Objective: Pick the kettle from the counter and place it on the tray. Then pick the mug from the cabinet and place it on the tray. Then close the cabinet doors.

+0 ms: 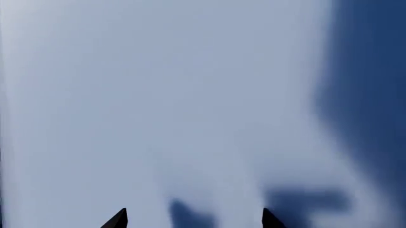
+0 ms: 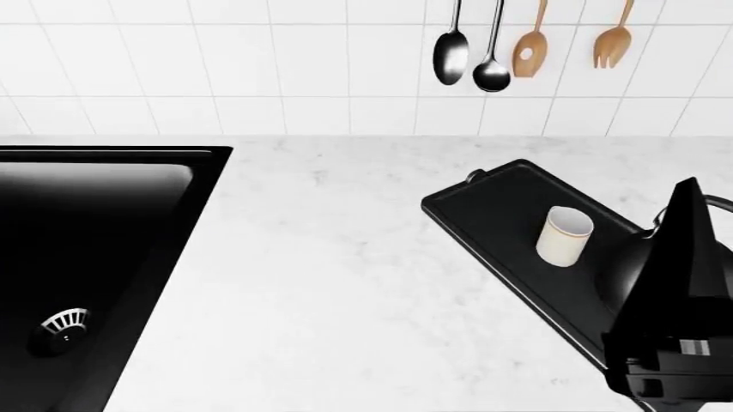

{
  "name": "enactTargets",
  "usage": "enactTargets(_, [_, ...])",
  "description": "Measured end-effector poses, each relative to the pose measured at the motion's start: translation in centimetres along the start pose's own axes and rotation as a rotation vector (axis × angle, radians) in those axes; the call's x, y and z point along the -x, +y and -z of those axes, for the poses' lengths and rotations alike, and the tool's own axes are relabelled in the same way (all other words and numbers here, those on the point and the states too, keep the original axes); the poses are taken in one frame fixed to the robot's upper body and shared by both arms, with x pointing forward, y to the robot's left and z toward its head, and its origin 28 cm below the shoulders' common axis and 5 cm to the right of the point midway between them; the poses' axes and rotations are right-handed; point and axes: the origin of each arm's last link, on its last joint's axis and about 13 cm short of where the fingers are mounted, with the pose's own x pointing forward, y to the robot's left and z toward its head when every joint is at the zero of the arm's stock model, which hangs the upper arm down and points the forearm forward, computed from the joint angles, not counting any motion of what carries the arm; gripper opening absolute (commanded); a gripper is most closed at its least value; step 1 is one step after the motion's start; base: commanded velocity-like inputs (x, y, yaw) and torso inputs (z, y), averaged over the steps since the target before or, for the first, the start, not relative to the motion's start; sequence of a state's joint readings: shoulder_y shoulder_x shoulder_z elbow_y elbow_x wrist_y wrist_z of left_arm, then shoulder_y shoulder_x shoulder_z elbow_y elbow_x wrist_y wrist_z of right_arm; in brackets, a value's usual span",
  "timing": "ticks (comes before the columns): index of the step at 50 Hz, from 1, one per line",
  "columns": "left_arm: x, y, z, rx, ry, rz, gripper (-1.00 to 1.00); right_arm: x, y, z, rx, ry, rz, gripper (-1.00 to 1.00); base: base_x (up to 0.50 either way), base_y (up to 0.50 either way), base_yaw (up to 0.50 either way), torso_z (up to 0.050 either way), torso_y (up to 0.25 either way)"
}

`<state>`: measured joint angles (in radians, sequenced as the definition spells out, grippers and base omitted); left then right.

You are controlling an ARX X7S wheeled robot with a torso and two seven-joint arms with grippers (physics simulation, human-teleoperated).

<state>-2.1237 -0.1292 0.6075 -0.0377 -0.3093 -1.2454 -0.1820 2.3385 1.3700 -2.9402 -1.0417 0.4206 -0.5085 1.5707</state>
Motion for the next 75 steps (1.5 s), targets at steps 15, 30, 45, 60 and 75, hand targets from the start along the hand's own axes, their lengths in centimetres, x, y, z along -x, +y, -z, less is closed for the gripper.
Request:
enactTargets(15, [0.5,-2.1,2.1,-0.063,0.012,0.022,1.0,0.2,0.0,0.0,-0.005,0.011,0.001,1.0,0.0,0.0,0.0,0.0,0.0])
enactTargets(30, [3.2,1.1,2.2,0.522,-0.038,0.127,1.0,-0.4,0.1,-0.3,-0.017,0.004,0.011,1.0,0.0,0.0,0.0,0.0,0.0])
enactTargets(45, [17.9,2.4,7.9,0.904,-0.166,0.094,1.0,-0.7,0.3,-0.7,-0.049,-0.004,0.007,1.0,0.0,-0.25,0.0,0.0,0.0])
enactTargets(60, [24.5,1.5,10.6,0.942,-0.102,0.081,1.0,-0.8,0.4,-0.8,-0.065,-0.004,0.0,1.0,0.0,-0.5,0.0,0.0,0.0])
enactTargets(75, [26.3,1.2,10.8,0.951,-0.083,0.081,1.0,-0.9,0.4,-0.8,-0.065,-0.002,-0.003,1.0,0.0,-0.5,0.0,0.0,0.0])
